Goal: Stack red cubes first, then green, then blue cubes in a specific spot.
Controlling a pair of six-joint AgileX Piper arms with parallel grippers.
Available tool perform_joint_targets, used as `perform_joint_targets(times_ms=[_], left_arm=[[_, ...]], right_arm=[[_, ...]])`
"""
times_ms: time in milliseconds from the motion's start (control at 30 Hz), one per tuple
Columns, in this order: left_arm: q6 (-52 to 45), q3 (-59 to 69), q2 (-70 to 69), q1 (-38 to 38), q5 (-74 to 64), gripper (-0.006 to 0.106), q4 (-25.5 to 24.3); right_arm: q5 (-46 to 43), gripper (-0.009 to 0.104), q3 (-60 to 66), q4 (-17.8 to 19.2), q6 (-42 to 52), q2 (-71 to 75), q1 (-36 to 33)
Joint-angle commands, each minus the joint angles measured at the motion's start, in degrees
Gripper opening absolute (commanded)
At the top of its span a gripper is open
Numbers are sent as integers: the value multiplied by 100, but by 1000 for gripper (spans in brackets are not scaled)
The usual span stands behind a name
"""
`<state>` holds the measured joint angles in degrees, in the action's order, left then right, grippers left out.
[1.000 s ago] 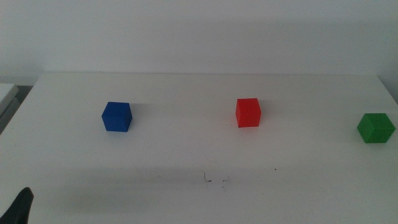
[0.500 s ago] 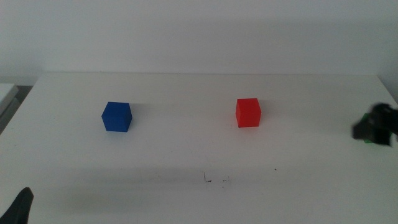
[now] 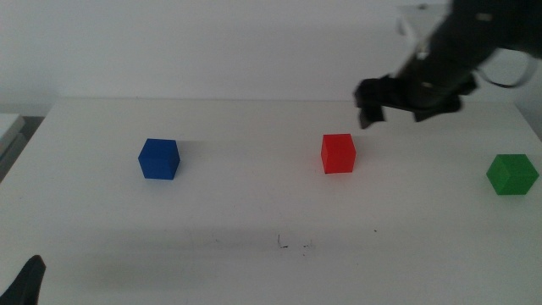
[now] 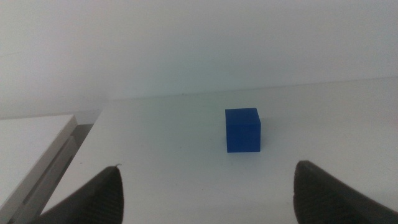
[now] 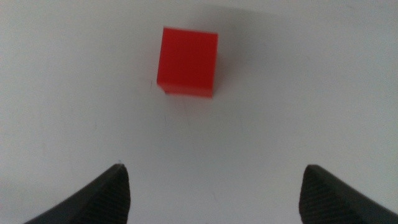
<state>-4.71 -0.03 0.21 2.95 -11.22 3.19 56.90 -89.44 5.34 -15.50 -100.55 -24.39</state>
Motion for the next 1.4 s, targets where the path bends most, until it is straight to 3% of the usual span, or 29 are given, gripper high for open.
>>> perform_joint_targets(times_ms=[0,367,733,933,1067,1167,1233,1300,1367], left_arm=[[16,3,-21,-6,79,94,28],[16,3,-21,-6,79,94,28],[16,3,-21,-6,79,94,28],[16,3,-21,-6,79,94,28],[16,3,-21,-6,79,94,28],[16,3,-21,-6,79,94,28],[16,3,-21,-6,79,94,28],[16,3,-21,-6,79,94,28],[16,3,-21,-6,79,94,28]], right_arm=[[306,84,-748,88,-119,-640,-31],[491,84,-2745,71,-214,-2410,-139],[254,80,-2881,85,-273,-3217,-139],[-57,74,-2881,337,-467,-3468,-139],[-57,63,-2881,398,-550,-3576,-139],[-57,40,-2881,398,-592,-3604,-139],[-57,16,-2881,398,-603,-3604,-139],[56,-1,-2881,398,-768,-3566,-139],[188,-1,-2881,398,-1052,-3430,-126]])
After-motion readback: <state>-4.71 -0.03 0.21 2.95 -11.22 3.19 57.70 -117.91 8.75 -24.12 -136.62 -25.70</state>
